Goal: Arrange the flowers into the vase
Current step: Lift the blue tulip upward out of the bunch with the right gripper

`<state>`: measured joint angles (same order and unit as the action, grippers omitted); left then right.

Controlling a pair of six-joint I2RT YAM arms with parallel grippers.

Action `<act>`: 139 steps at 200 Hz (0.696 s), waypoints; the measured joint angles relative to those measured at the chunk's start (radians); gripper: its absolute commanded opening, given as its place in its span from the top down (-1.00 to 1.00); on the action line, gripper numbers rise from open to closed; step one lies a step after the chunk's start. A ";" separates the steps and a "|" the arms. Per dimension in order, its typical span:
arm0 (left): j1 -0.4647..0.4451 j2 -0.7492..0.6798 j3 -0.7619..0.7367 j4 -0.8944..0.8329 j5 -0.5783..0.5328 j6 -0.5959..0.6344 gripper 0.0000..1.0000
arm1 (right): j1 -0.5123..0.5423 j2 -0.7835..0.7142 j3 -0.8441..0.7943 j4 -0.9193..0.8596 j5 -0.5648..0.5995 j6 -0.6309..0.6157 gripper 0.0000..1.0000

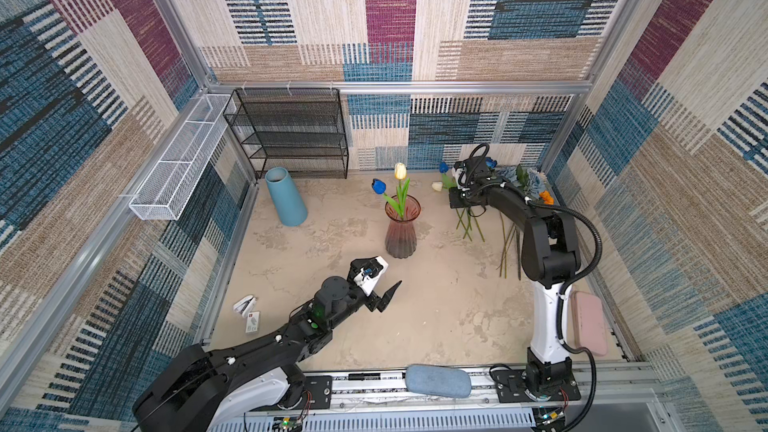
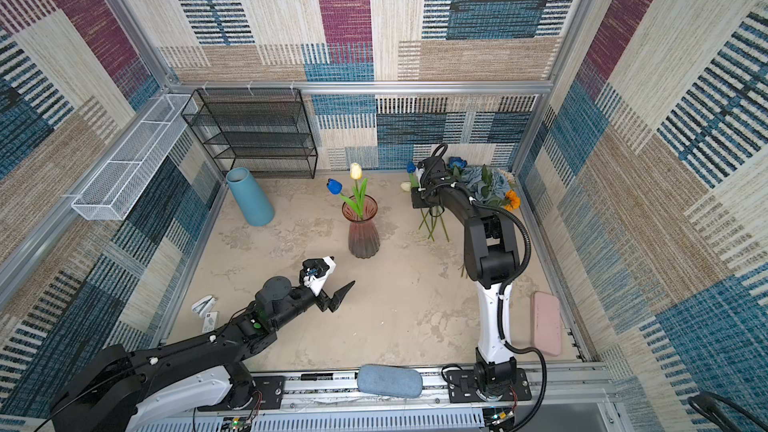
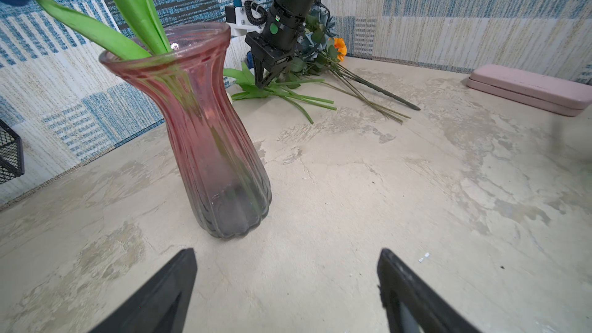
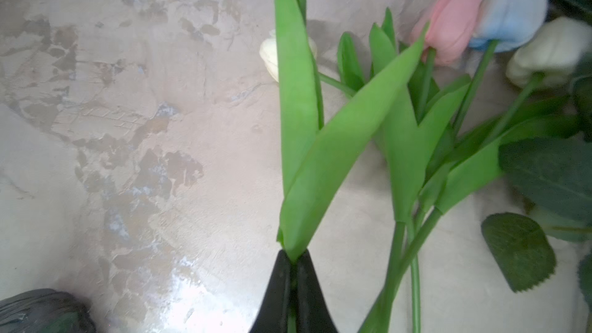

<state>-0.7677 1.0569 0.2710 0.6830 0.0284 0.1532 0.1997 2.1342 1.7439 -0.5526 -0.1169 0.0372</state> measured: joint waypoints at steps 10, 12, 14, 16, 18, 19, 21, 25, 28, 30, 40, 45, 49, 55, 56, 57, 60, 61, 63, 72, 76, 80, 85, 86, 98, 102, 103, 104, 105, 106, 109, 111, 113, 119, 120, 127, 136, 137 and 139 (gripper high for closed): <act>0.000 0.000 0.000 -0.001 -0.002 0.000 -0.83 | 0.000 -0.025 -0.026 0.011 -0.006 0.000 1.00; 0.000 0.000 0.000 -0.002 -0.002 0.000 -0.83 | 0.000 -0.031 -0.034 0.017 -0.007 0.000 1.00; 0.000 -0.001 0.000 -0.002 -0.003 0.000 -0.83 | 0.000 -0.034 -0.038 0.020 -0.007 0.000 1.00; 0.000 -0.002 0.000 -0.003 -0.002 0.000 -0.83 | 0.000 -0.040 -0.045 0.025 -0.009 0.000 1.00; 0.000 -0.003 0.000 -0.004 -0.002 0.000 -0.83 | 0.000 -0.046 -0.053 0.032 -0.011 0.000 1.00; 0.000 -0.004 0.000 -0.005 -0.003 0.000 -0.83 | 0.000 -0.048 -0.056 0.034 -0.013 0.000 1.00; 0.000 -0.005 0.000 -0.006 -0.003 0.000 -0.83 | 0.000 -0.054 -0.065 0.042 -0.015 0.000 1.00; 0.000 -0.009 0.000 -0.007 -0.003 0.000 -0.83 | 0.000 -0.063 -0.081 0.059 -0.021 0.000 1.00; 0.000 -0.011 0.000 -0.007 -0.002 0.000 -0.83 | 0.000 -0.071 -0.092 0.068 -0.024 0.000 1.00; 0.000 -0.012 0.000 -0.007 -0.002 0.000 -0.83 | 0.000 -0.076 -0.100 0.075 -0.029 0.000 1.00; 0.000 -0.016 0.000 -0.006 -0.002 0.000 -0.83 | 0.000 -0.098 -0.143 0.120 -0.050 0.000 1.00; 0.000 -0.016 0.000 -0.006 -0.003 0.000 -0.83 | 0.000 -0.108 -0.163 0.142 -0.065 0.000 1.00; 0.000 -0.015 0.000 -0.007 -0.003 0.000 -0.83 | 0.000 -0.115 -0.177 0.156 -0.077 0.001 1.00; 0.000 -0.016 0.000 -0.007 -0.003 0.000 -0.83 | 0.000 -0.121 -0.192 0.175 -0.098 0.008 1.00; 0.000 -0.016 0.000 -0.007 -0.003 0.000 -0.83 | 0.000 -0.121 -0.193 0.177 -0.101 0.009 1.00; 0.000 -0.016 0.000 -0.007 -0.003 0.000 -0.83 | 0.000 -0.122 -0.195 0.181 -0.107 0.010 1.00; 0.000 -0.017 0.000 -0.007 -0.003 0.000 -0.83 | 0.000 -0.122 -0.198 0.188 -0.116 0.012 1.00; 0.000 -0.017 0.000 -0.007 -0.003 0.000 -0.82 | 0.000 -0.122 -0.199 0.192 -0.121 0.013 1.00; 0.000 -0.018 0.000 -0.007 -0.003 0.000 -0.83 | 0.000 -0.122 -0.199 0.196 -0.127 0.015 1.00; 0.000 -0.024 0.000 -0.010 -0.003 0.000 -0.83 | 0.001 -0.122 -0.197 0.215 -0.158 0.029 1.00; 0.000 -0.027 0.000 -0.010 -0.003 0.000 -0.82 | 0.001 -0.122 -0.194 0.220 -0.171 0.037 1.00; 0.000 -0.029 0.000 -0.010 -0.003 0.000 -0.83 | 0.001 -0.122 -0.190 0.227 -0.186 0.045 1.00; 0.000 -0.030 0.000 -0.010 -0.003 0.000 -0.83 | 0.001 -0.123 -0.185 0.237 -0.203 0.052 1.00; 0.000 -0.030 -0.001 -0.009 -0.003 0.000 -0.83 | 0.001 -0.123 -0.183 0.239 -0.206 0.054 1.00; 0.000 -0.030 -0.004 -0.009 -0.007 0.000 -0.83 | 0.001 -0.130 -0.178 0.267 -0.248 0.078 1.00; 0.000 -0.030 -0.004 -0.010 -0.007 0.000 -0.83 | 0.001 -0.134 -0.178 0.274 -0.261 0.084 1.00; 0.000 -0.031 -0.004 -0.010 -0.007 0.000 -0.83 | 0.001 -0.137 -0.178 0.276 -0.267 0.088 1.00; 0.000 -0.031 -0.004 -0.011 -0.007 0.000 -0.83 | 0.001 -0.138 -0.178 0.277 -0.269 0.090 1.00; 0.000 -0.031 -0.004 -0.011 -0.007 0.000 -0.83 | 0.001 -0.139 -0.179 0.278 -0.272 0.091 1.00; 0.000 -0.031 -0.005 -0.011 -0.007 0.000 -0.83 | 0.001 -0.142 -0.179 0.280 -0.278 0.095 1.00; 0.000 -0.032 -0.005 -0.012 -0.007 0.000 -0.83 | 0.001 -0.149 -0.182 0.285 -0.288 0.099 1.00; 0.000 -0.034 -0.005 -0.013 -0.007 0.000 -0.83 | 0.001 -0.153 -0.185 0.290 -0.293 0.101 1.00; 0.000 -0.036 -0.005 -0.013 -0.007 0.000 -0.83 | 0.001 -0.160 -0.190 0.298 -0.300 0.105 1.00; 0.000 -0.041 -0.006 -0.014 -0.006 0.000 -0.83 | 0.000 -0.183 -0.207 0.320 -0.321 0.119 1.00; 0.000 -0.042 -0.006 -0.014 -0.006 0.000 -0.83 | 0.000 -0.186 -0.209 0.323 -0.324 0.121 1.00; 0.000 -0.045 -0.008 -0.014 -0.006 0.000 -0.83 | 0.000 -0.217 -0.234 0.355 -0.348 0.135 1.00; 0.000 -0.045 -0.010 -0.014 -0.007 0.000 -0.83 | 0.000 -0.267 -0.275 0.407 -0.381 0.158 1.00; 0.000 -0.044 -0.010 -0.014 -0.007 0.000 -0.83 | 0.000 -0.270 -0.279 0.412 -0.384 0.161 1.00; 0.000 -0.044 -0.011 -0.014 -0.007 0.000 -0.83 | 0.000 -0.279 -0.286 0.423 -0.389 0.166 1.00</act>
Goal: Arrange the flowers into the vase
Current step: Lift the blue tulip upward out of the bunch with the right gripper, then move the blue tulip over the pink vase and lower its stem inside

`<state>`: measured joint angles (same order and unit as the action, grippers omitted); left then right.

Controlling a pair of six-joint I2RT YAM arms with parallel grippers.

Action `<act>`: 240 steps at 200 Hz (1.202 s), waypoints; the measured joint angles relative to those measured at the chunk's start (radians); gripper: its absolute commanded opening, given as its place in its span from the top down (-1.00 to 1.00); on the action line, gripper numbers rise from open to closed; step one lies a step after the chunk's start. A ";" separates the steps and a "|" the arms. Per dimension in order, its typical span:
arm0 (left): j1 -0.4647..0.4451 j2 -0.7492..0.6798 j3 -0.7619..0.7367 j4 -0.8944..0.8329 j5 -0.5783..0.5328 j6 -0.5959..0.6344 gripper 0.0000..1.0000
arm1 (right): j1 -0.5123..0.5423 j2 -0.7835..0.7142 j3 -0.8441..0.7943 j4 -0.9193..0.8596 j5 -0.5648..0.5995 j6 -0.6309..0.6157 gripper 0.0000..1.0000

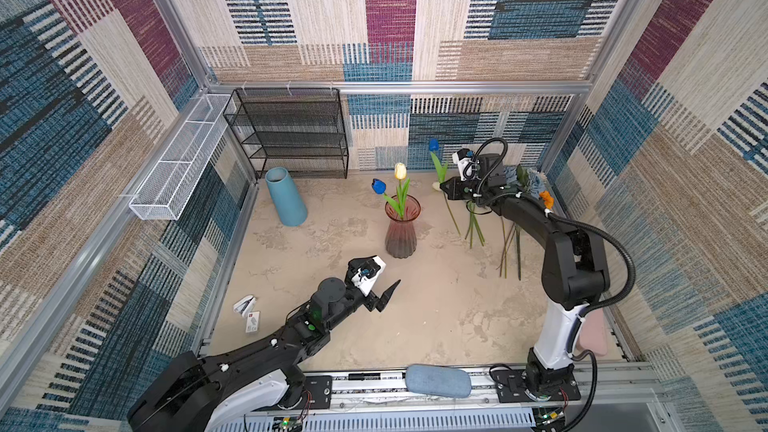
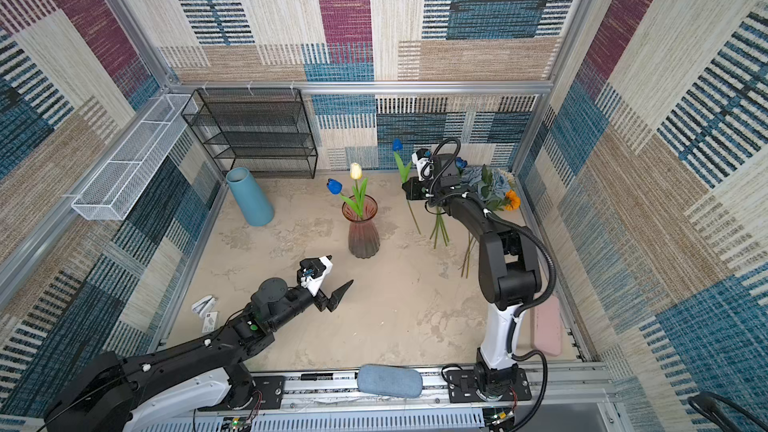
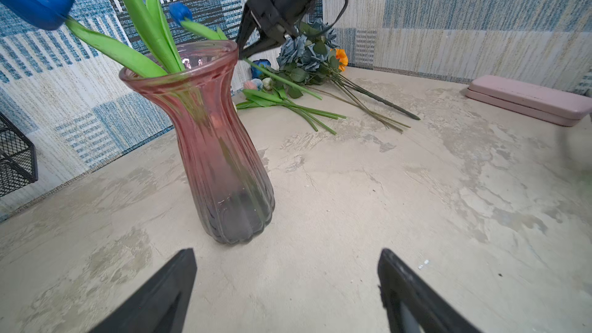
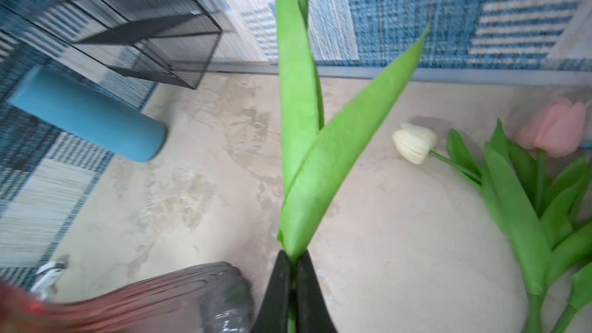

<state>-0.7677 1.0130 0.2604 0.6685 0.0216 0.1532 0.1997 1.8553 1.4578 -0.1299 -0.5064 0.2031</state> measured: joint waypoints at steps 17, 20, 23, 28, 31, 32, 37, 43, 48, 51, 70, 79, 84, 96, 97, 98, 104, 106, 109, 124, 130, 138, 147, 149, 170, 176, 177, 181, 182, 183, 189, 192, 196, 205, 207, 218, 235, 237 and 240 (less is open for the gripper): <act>0.000 0.000 -0.002 -0.002 -0.001 0.000 -0.83 | 0.000 -0.086 -0.077 0.135 -0.060 0.046 1.00; 0.000 -0.002 -0.002 -0.002 -0.001 0.000 -0.83 | 0.001 -0.099 -0.089 0.160 -0.068 0.055 1.00; 0.000 -0.004 -0.003 -0.002 0.000 0.000 -0.83 | 0.002 -0.109 -0.097 0.179 -0.074 0.060 1.00; 0.000 -0.007 -0.004 -0.002 0.000 0.000 -0.82 | 0.003 -0.132 -0.120 0.227 -0.085 0.071 1.00; 0.000 -0.008 -0.006 -0.001 0.000 0.000 -0.82 | 0.005 -0.145 -0.133 0.249 -0.089 0.076 1.00; 0.000 -0.009 -0.006 0.000 0.000 0.000 -0.82 | 0.006 -0.153 -0.141 0.264 -0.090 0.078 1.00; 0.000 -0.010 -0.009 0.001 0.000 0.000 -0.82 | 0.010 -0.176 -0.167 0.307 -0.096 0.087 1.00; 0.000 -0.011 -0.012 0.001 -0.001 0.000 -0.82 | 0.016 -0.206 -0.202 0.365 -0.104 0.097 1.00; 0.000 -0.012 -0.015 0.001 -0.002 0.000 -0.82 | 0.024 -0.230 -0.233 0.426 -0.110 0.107 1.00; 0.000 -0.013 -0.016 0.000 -0.004 0.000 -0.82 | 0.028 -0.242 -0.249 0.456 -0.114 0.110 1.00; 0.000 -0.024 -0.024 0.005 -0.013 0.000 -0.82 | 0.063 -0.298 -0.345 0.673 -0.125 0.142 1.00; 0.000 -0.026 -0.031 0.016 -0.014 0.000 -0.82 | 0.078 -0.306 -0.372 0.763 -0.133 0.162 1.00; 0.000 -0.026 -0.035 0.021 -0.014 0.000 -0.82 | 0.086 -0.307 -0.380 0.813 -0.138 0.175 1.00; 0.000 -0.032 -0.039 0.023 -0.014 0.000 -0.82 | 0.104 -0.305 -0.386 0.919 -0.144 0.211 1.00; 0.000 -0.033 -0.039 0.023 -0.014 0.000 -0.82 | 0.105 -0.305 -0.386 0.925 -0.145 0.213 1.00; 0.000 -0.034 -0.040 0.023 -0.014 0.000 -0.82 | 0.107 -0.304 -0.386 0.938 -0.147 0.217 1.00; 0.000 -0.042 -0.041 0.023 -0.014 0.000 -0.82 | 0.113 -0.302 -0.385 0.995 -0.151 0.232 1.00; 0.000 -0.045 -0.041 0.023 -0.014 0.000 -0.82 | 0.115 -0.301 -0.385 1.008 -0.152 0.237 1.00; 0.000 -0.048 -0.042 0.023 -0.014 0.000 -0.82 | 0.119 -0.299 -0.384 1.036 -0.153 0.243 1.00; 0.000 -0.058 -0.045 0.032 -0.014 0.000 -0.82 | 0.143 -0.288 -0.374 1.152 -0.151 0.264 1.00; 0.000 -0.060 -0.048 0.035 -0.014 0.000 -0.82 | 0.155 -0.281 -0.371 1.188 -0.148 0.266 1.00; 0.000 -0.066 -0.050 0.029 -0.014 0.000 -0.81 | 0.170 -0.272 -0.370 1.232 -0.145 0.266 1.00; 0.000 -0.079 -0.054 0.030 -0.014 0.000 -0.79 | 0.187 -0.256 -0.370 1.281 -0.136 0.266 1.00; 0.000 -0.084 -0.055 0.030 -0.014 0.000 -0.79 | 0.190 -0.252 -0.371 1.294 -0.134 0.266 1.00; 0.000 -0.128 -0.080 0.047 -0.016 0.000 -0.78 | 0.201 -0.204 -0.367 1.378 -0.117 0.267 1.00; 0.000 -0.139 -0.091 0.053 -0.018 0.000 -0.78 | 0.203 -0.187 -0.360 1.392 -0.113 0.271 1.00; 0.000 -0.142 -0.094 0.055 -0.018 0.000 -0.78 | 0.203 -0.185 -0.359 1.394 -0.113 0.271 1.00; 0.000 -0.150 -0.101 0.057 -0.019 0.000 -0.78 | 0.204 -0.174 -0.355 1.403 -0.109 0.272 1.00; 0.000 -0.153 -0.103 0.058 -0.020 0.000 -0.78 | 0.204 -0.171 -0.353 1.407 -0.108 0.273 1.00; 0.000 -0.155 -0.105 0.058 -0.021 0.000 -0.78 | 0.204 -0.171 -0.353 1.407 -0.108 0.273 1.00; 0.000 -0.172 -0.113 0.059 -0.023 0.000 -0.78 | 0.207 -0.156 -0.351 1.422 -0.102 0.275 1.00; 0.000 -0.182 -0.116 0.058 -0.025 0.000 -0.78 | 0.209 -0.150 -0.350 1.427 -0.102 0.275 1.00; 0.000 -0.195 -0.119 0.058 -0.027 0.000 -0.77 | 0.212 -0.143 -0.350 1.434 -0.102 0.275 1.00; 0.000 -0.222 -0.122 0.060 -0.042 -0.001 -0.78 | 0.220 -0.131 -0.350 1.450 -0.102 0.274 1.00; 0.000 -0.228 -0.124 0.061 -0.043 -0.001 -0.78 | 0.221 -0.128 -0.350 1.454 -0.102 0.274 1.00; 0.000 -0.246 -0.132 0.076 -0.048 -0.001 -0.78 | 0.229 -0.118 -0.352 1.472 -0.096 0.261 1.00; 0.000 -0.261 -0.147 0.076 -0.070 -0.001 -0.78 | 0.238 -0.099 -0.357 1.492 -0.094 0.237 1.00; 0.000 -0.262 -0.147 0.073 -0.071 -0.001 -0.78 | 0.239 -0.095 -0.357 1.494 -0.094 0.236 1.00; 0.000 -0.264 -0.147 0.072 -0.070 -0.001 -0.78 | 0.240 -0.091 -0.359 1.497 -0.094 0.236 1.00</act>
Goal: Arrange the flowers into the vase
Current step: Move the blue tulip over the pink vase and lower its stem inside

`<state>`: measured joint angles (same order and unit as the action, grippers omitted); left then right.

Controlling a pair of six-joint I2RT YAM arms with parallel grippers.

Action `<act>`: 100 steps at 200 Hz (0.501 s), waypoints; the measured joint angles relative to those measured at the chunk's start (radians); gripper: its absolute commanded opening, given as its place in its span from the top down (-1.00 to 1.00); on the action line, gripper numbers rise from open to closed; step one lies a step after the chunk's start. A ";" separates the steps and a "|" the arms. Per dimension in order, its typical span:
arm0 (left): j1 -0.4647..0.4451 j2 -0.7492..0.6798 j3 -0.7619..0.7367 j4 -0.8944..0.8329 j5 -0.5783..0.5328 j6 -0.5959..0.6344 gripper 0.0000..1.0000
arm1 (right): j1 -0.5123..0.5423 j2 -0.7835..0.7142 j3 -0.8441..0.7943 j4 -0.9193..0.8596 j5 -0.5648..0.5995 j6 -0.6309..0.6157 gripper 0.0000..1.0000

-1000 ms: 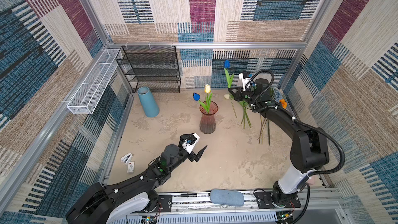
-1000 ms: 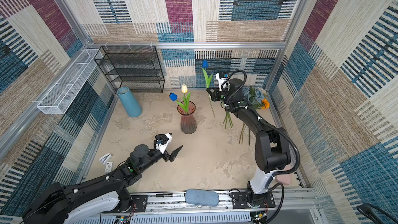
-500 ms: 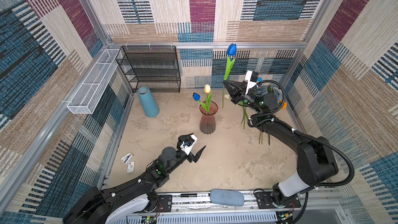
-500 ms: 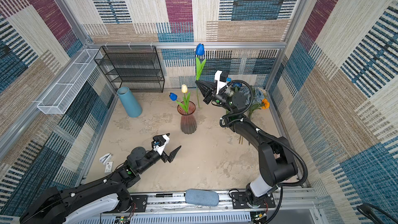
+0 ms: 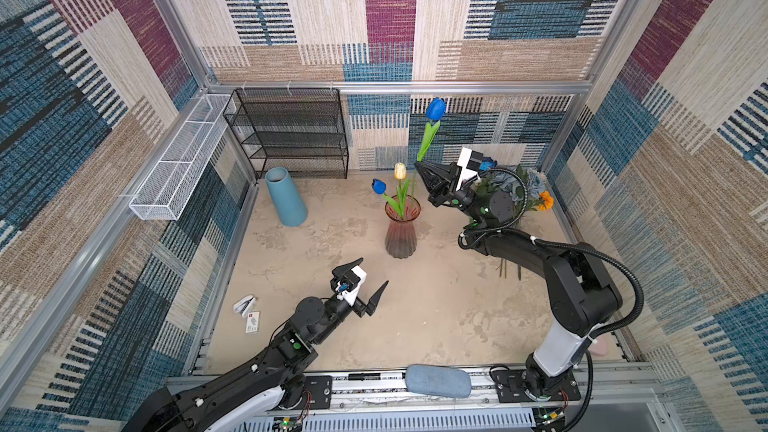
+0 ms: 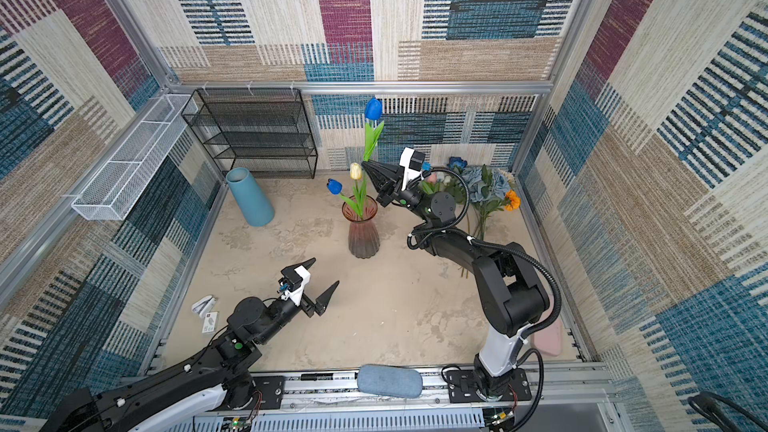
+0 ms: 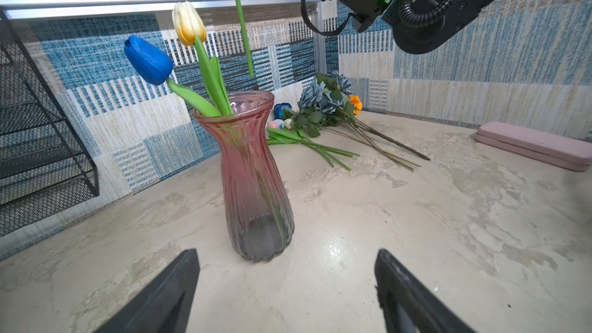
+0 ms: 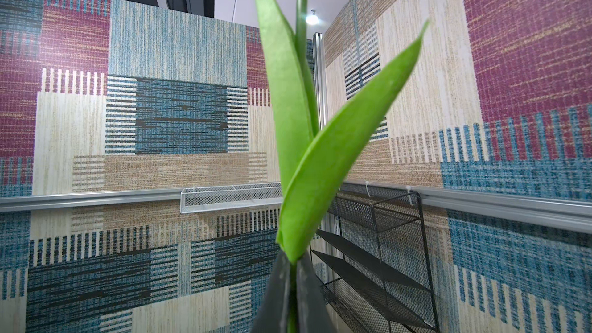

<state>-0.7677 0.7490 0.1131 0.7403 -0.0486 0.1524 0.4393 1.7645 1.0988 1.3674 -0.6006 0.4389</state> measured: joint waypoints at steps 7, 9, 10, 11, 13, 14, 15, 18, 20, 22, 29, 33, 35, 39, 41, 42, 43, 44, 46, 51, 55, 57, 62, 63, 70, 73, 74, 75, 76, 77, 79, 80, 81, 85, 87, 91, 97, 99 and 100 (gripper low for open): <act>0.000 -0.002 0.000 0.000 0.000 0.000 -0.78 | 0.001 0.010 -0.005 0.004 0.000 -0.008 1.00; 0.000 -0.002 0.000 0.002 -0.001 0.000 -0.78 | 0.001 0.013 -0.007 0.005 0.000 -0.012 1.00; 0.000 -0.002 0.000 0.002 -0.001 0.000 -0.78 | 0.001 0.014 -0.007 0.005 0.000 -0.013 1.00; 0.000 -0.003 0.000 0.002 -0.001 0.000 -0.78 | 0.001 0.016 -0.009 0.005 0.000 -0.014 1.00; 0.000 -0.003 0.000 0.003 -0.002 0.000 -0.78 | 0.001 0.018 -0.010 0.005 0.000 -0.015 1.00; 0.000 -0.002 0.000 0.003 -0.002 0.000 -0.78 | 0.001 0.020 -0.012 0.005 0.000 -0.015 1.00; 0.000 -0.002 0.000 0.003 -0.002 0.000 -0.78 | 0.001 0.021 -0.013 0.005 0.000 -0.015 1.00; 0.000 0.000 0.001 0.003 -0.002 0.000 -0.78 | 0.001 0.024 -0.015 0.005 0.000 -0.016 1.00; 0.000 0.003 0.001 0.004 -0.002 0.000 -0.78 | 0.001 0.026 -0.016 0.005 0.000 -0.018 1.00; 0.000 0.005 0.001 0.005 -0.002 0.000 -0.78 | 0.001 0.029 -0.018 0.005 0.000 -0.021 1.00; 0.000 0.014 0.001 0.006 -0.003 0.000 -0.78 | 0.003 0.037 -0.021 0.006 -0.001 -0.025 1.00; 0.000 0.018 0.001 0.005 -0.003 0.000 -0.78 | 0.003 0.042 -0.023 0.007 -0.001 -0.026 1.00; 0.000 0.020 0.001 0.003 -0.003 0.000 -0.77 | 0.003 0.044 -0.024 0.008 -0.001 -0.027 1.00; 0.000 0.022 0.001 0.002 -0.003 0.000 -0.78 | 0.003 0.048 -0.025 0.009 -0.001 -0.035 1.00; 0.000 0.022 0.001 0.002 -0.003 0.000 -0.77 | 0.003 0.050 -0.026 0.010 -0.001 -0.039 1.00; 0.000 0.022 0.001 0.001 -0.003 0.000 -0.78 | 0.003 0.051 -0.026 0.010 -0.001 -0.040 1.00; 0.000 0.023 0.001 0.001 -0.003 0.000 -0.78 | 0.003 0.052 -0.027 0.011 -0.001 -0.041 1.00; 0.000 0.023 0.001 0.001 -0.003 0.000 -0.78 | 0.003 0.053 -0.027 0.011 -0.001 -0.042 1.00; 0.000 0.023 0.001 0.002 -0.003 0.000 -0.78 | 0.003 0.055 -0.028 0.012 -0.002 -0.043 1.00; 0.000 0.023 0.002 0.003 -0.003 0.000 -0.77 | 0.005 0.061 -0.030 0.014 -0.002 -0.047 1.00; 0.000 0.024 0.003 0.003 -0.003 0.000 -0.77 | 0.005 0.065 -0.032 0.017 -0.002 -0.049 1.00; 0.000 0.024 0.003 0.004 -0.003 0.000 -0.77 | 0.006 0.068 -0.032 0.018 -0.003 -0.051 1.00; 0.000 0.028 0.003 0.005 -0.003 0.000 -0.77 | 0.007 0.072 -0.034 0.018 -0.007 -0.054 1.00; 0.000 0.029 0.003 0.005 -0.003 0.000 -0.77 | 0.006 0.073 -0.034 0.018 -0.008 -0.055 1.00; 0.000 0.035 0.005 0.004 -0.003 0.000 -0.78 | 0.007 0.079 -0.040 0.017 -0.011 -0.059 1.00; 0.000 0.036 0.006 0.004 -0.003 0.000 -0.78 | 0.008 0.081 -0.042 0.017 -0.014 -0.060 1.00; 0.000 0.037 0.006 0.003 -0.003 0.000 -0.78 | 0.008 0.082 -0.042 0.017 -0.015 -0.060 1.00; 0.000 0.037 0.006 0.003 -0.003 0.000 -0.78 | 0.008 0.082 -0.043 0.017 -0.017 -0.062 1.00; 0.000 0.037 0.006 0.003 -0.003 0.000 -0.78 | 0.008 0.083 -0.044 0.017 -0.018 -0.063 1.00; 0.000 0.037 0.006 0.002 -0.003 0.000 -0.78 | 0.008 0.083 -0.045 0.017 -0.018 -0.064 1.00; 0.000 0.037 0.006 0.002 -0.003 0.000 -0.77 | 0.008 0.084 -0.046 0.016 -0.020 -0.066 1.00; 0.000 0.037 0.006 0.002 -0.003 0.000 -0.77 | 0.008 0.084 -0.047 0.016 -0.020 -0.067 1.00; 0.000 0.037 0.006 0.002 -0.003 0.000 -0.78 | 0.008 0.085 -0.048 0.016 -0.021 -0.069 1.00; 0.000 0.037 0.007 0.002 -0.002 0.000 -0.78 | 0.008 0.086 -0.050 0.014 -0.023 -0.073 0.99; 0.000 0.037 0.008 0.002 -0.002 0.000 -0.77 | 0.008 0.087 -0.050 0.013 -0.024 -0.074 0.99; 0.000 0.039 0.010 0.003 -0.001 0.000 -0.78 | 0.008 0.087 -0.051 0.008 -0.028 -0.078 0.98; 0.000 0.044 0.012 0.004 -0.001 0.000 -0.78 | 0.009 0.087 -0.052 0.002 -0.029 -0.084 0.97; 0.000 0.046 0.013 0.004 -0.001 0.000 -0.78 | 0.010 0.087 -0.052 -0.001 -0.029 -0.087 0.97; 0.000 0.047 0.014 0.004 -0.001 0.000 -0.77 | 0.010 0.087 -0.052 -0.002 -0.029 -0.089 0.96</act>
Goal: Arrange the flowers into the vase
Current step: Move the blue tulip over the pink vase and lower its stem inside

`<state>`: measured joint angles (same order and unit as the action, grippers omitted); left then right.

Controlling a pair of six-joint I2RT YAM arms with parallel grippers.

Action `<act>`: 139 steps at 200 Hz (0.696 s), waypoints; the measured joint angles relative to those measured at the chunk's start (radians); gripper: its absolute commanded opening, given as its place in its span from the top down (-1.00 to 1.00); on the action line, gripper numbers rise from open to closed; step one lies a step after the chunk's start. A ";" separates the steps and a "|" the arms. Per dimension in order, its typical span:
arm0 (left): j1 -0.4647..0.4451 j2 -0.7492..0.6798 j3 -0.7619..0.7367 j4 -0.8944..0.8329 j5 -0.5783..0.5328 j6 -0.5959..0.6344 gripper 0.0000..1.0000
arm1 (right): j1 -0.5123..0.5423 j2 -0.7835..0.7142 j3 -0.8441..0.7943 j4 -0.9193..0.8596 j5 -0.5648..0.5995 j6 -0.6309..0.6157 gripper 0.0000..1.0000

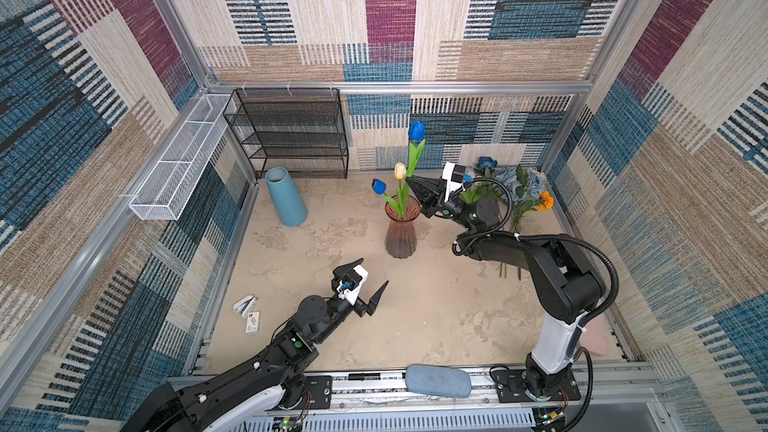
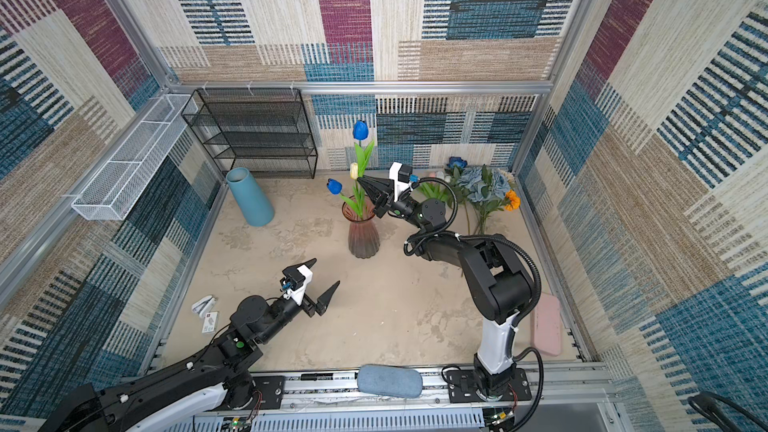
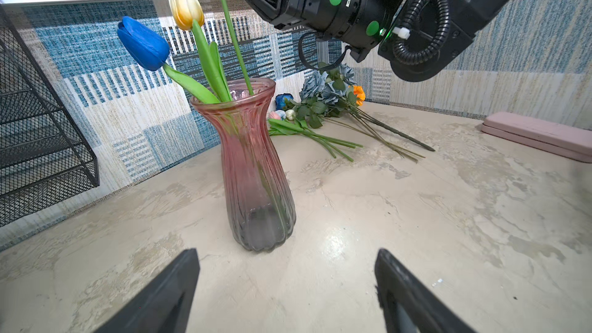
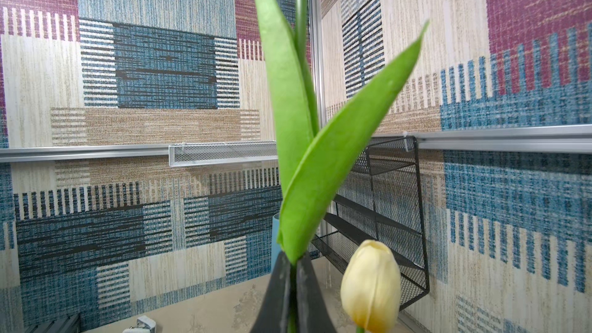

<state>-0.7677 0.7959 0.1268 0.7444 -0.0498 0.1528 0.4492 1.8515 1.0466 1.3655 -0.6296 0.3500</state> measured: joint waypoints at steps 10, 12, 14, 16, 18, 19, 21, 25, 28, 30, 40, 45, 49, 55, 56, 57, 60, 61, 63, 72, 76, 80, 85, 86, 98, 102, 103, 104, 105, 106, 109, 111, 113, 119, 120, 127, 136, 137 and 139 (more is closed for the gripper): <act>0.000 0.016 0.001 0.003 0.000 0.000 -0.78 | 0.000 0.000 -0.002 -0.011 -0.005 -0.015 0.96; 0.000 0.018 0.001 0.003 0.000 0.000 -0.78 | 0.000 0.000 -0.003 -0.014 -0.007 -0.016 0.96; 0.000 0.021 0.001 0.003 0.000 0.000 -0.78 | 0.000 0.000 -0.005 -0.018 -0.010 -0.019 0.96; 0.000 0.025 0.001 0.003 0.000 0.000 -0.78 | 0.001 -0.001 -0.007 -0.020 -0.011 -0.021 0.96; 0.000 0.027 0.001 0.002 0.000 0.000 -0.77 | 0.001 -0.002 -0.010 -0.024 -0.013 -0.025 0.95; 0.000 0.029 0.001 0.002 0.000 0.000 -0.77 | 0.001 -0.002 -0.011 -0.025 -0.014 -0.026 0.95; 0.000 0.031 0.001 0.002 0.000 0.000 -0.78 | 0.001 -0.003 -0.015 -0.029 -0.015 -0.032 0.95; 0.000 0.035 0.002 0.002 0.000 0.000 -0.78 | 0.002 -0.005 -0.023 -0.037 -0.015 -0.039 0.95; 0.000 0.039 0.002 0.002 0.000 0.000 -0.78 | 0.002 -0.007 -0.031 -0.043 -0.015 -0.042 0.94; 0.000 0.042 0.003 0.002 0.001 0.000 -0.78 | 0.003 -0.008 -0.035 -0.048 -0.015 -0.043 0.94; 0.000 0.053 0.009 0.003 0.001 0.000 -0.77 | 0.003 -0.014 -0.052 -0.069 -0.014 -0.064 0.92; 0.000 0.058 0.011 0.006 0.001 0.000 -0.77 | 0.004 -0.017 -0.056 -0.086 -0.014 -0.072 0.91; 0.000 0.062 0.013 0.007 0.002 0.000 -0.77 | 0.005 -0.020 -0.059 -0.100 -0.012 -0.079 0.89; 0.000 0.068 0.014 0.008 0.002 0.000 -0.78 | 0.006 -0.025 -0.061 -0.117 -0.010 -0.093 0.84; 0.000 0.068 0.014 0.008 0.002 0.000 -0.78 | 0.006 -0.026 -0.062 -0.119 -0.009 -0.095 0.83; 0.000 0.069 0.015 0.008 0.002 0.000 -0.78 | 0.006 -0.027 -0.062 -0.122 -0.009 -0.097 0.82; 0.000 0.071 0.015 0.007 0.003 0.000 -0.77 | 0.007 -0.030 -0.063 -0.133 -0.006 -0.103 0.78; 0.000 0.072 0.015 0.007 0.004 0.000 -0.77 | 0.007 -0.031 -0.063 -0.135 -0.006 -0.105 0.77; 0.000 0.073 0.015 0.007 0.004 0.000 -0.77 | 0.008 -0.034 -0.065 -0.144 -0.004 -0.109 0.73; 0.000 0.076 0.015 0.006 0.004 0.000 -0.78 | 0.010 -0.046 -0.072 -0.170 0.001 -0.125 0.54; 0.000 0.077 0.015 0.006 0.004 0.000 -0.78 | 0.011 -0.051 -0.076 -0.180 0.003 -0.133 0.45; 0.000 0.077 0.016 0.006 0.004 0.000 -0.78 | 0.012 -0.057 -0.079 -0.193 0.006 -0.142 0.40; 0.000 0.078 0.017 0.006 0.004 0.000 -0.77 | 0.012 -0.064 -0.083 -0.208 0.011 -0.152 0.39; 0.000 0.078 0.017 0.006 0.004 0.000 -0.78 | 0.012 -0.066 -0.084 -0.213 0.013 -0.155 0.39; 0.000 0.081 0.021 0.005 0.004 0.000 -0.77 | 0.013 -0.085 -0.094 -0.248 0.021 -0.174 0.35; 0.000 0.081 0.023 0.005 0.004 0.000 -0.78 | 0.013 -0.092 -0.096 -0.262 0.024 -0.177 0.32; 0.000 0.082 0.023 0.005 0.004 0.000 -0.77 | 0.013 -0.096 -0.097 -0.268 0.027 -0.180 0.31; 0.000 0.082 0.023 0.005 0.004 0.000 -0.77 | 0.013 -0.097 -0.098 -0.270 0.028 -0.182 0.30; 0.000 0.082 0.024 0.005 0.004 0.000 -0.77 | 0.013 -0.099 -0.098 -0.273 0.029 -0.183 0.29; 0.000 0.082 0.024 0.005 0.004 0.000 -0.77 | 0.013 -0.101 -0.099 -0.277 0.031 -0.185 0.28; 0.000 0.083 0.025 0.005 0.004 0.000 -0.77 | 0.013 -0.108 -0.101 -0.286 0.035 -0.190 0.26; 0.000 0.084 0.026 0.005 0.004 0.000 -0.78 | 0.013 -0.111 -0.101 -0.290 0.036 -0.192 0.24; 0.000 0.085 0.027 0.004 0.004 0.000 -0.77 | 0.013 -0.114 -0.103 -0.296 0.039 -0.195 0.23; 0.000 0.088 0.029 0.003 0.004 0.000 -0.77 | 0.013 -0.125 -0.104 -0.311 0.046 -0.202 0.20; 0.000 0.089 0.029 0.003 0.004 0.000 -0.77 | 0.013 -0.128 -0.105 -0.315 0.048 -0.204 0.19; 0.000 0.093 0.032 0.000 0.004 0.000 -0.78 | 0.013 -0.141 -0.105 -0.335 0.058 -0.219 0.16; 0.000 0.097 0.034 0.000 0.005 0.000 -0.77 | 0.013 -0.157 -0.106 -0.358 0.069 -0.226 0.13; 0.000 0.098 0.034 0.000 0.005 0.000 -0.77 | 0.013 -0.159 -0.106 -0.362 0.071 -0.229 0.12; 0.000 0.098 0.035 0.000 0.005 0.000 -0.77 | 0.013 -0.162 -0.107 -0.365 0.073 -0.230 0.11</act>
<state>-0.7677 0.8944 0.1616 0.7448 -0.0452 0.1528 0.4622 1.6894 0.9398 1.0004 -0.5564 0.1196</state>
